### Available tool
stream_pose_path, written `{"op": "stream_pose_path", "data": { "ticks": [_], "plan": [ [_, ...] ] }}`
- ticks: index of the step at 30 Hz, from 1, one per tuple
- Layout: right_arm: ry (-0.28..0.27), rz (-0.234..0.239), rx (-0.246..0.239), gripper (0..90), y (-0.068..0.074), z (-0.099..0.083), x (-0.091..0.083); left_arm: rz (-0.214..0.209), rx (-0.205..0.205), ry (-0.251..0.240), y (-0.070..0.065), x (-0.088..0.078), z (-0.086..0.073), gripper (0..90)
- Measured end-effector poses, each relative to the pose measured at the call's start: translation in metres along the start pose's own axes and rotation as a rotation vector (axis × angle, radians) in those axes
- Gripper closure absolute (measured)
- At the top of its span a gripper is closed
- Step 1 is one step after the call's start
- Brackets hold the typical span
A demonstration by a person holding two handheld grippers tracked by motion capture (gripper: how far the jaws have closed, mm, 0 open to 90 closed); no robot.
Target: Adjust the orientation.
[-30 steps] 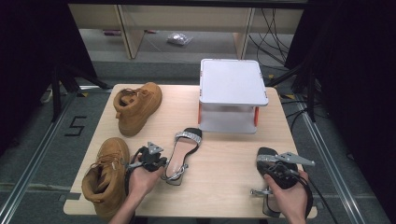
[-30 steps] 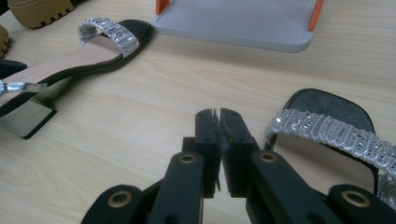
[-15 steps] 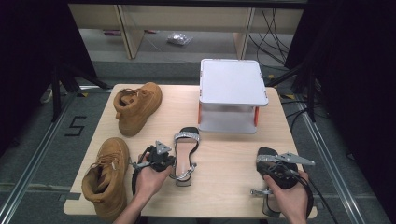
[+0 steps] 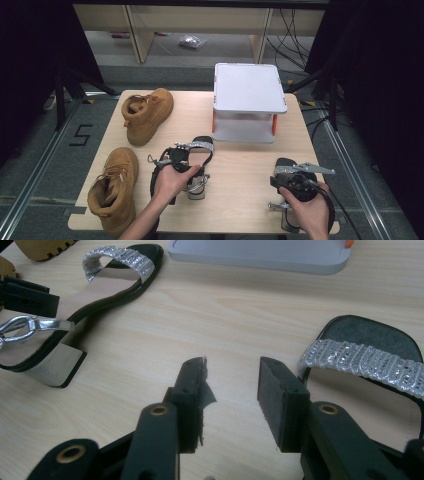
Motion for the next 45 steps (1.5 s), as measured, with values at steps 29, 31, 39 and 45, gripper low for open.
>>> {"op": "stream_pose_path", "data": {
  "ticks": [29, 31, 39, 45],
  "plan": [
    [0.031, -0.001, -0.012, 58.0, -0.003, -0.003, 0.007, 0.113, -0.035, 0.227, 0.002, 0.037, 0.021, 25.6],
    [0.039, -0.013, -0.021, 57.9, -0.003, -0.003, 0.006, 0.073, -0.067, 0.245, 0.006, 0.039, 0.022, 27.9],
    [0.052, 0.015, 0.021, 57.8, 0.000, -0.004, 0.006, 0.087, -0.109, 0.323, 0.007, 0.036, 0.027, 35.9],
    [0.050, 0.001, 0.018, 57.4, -0.001, -0.004, 0.007, 0.098, -0.059, 0.302, 0.007, 0.037, 0.024, 34.2]
  ]
}}
Point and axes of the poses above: each handheld gripper's, and its own axes: x roughly forward along the jaws, z roughly out of its top, y roughly to its left, the point moved 1 cm from there along x, roughly forward along the jaws, and after that the axes turned 6 degrees about -z, right-handed, at the moved point
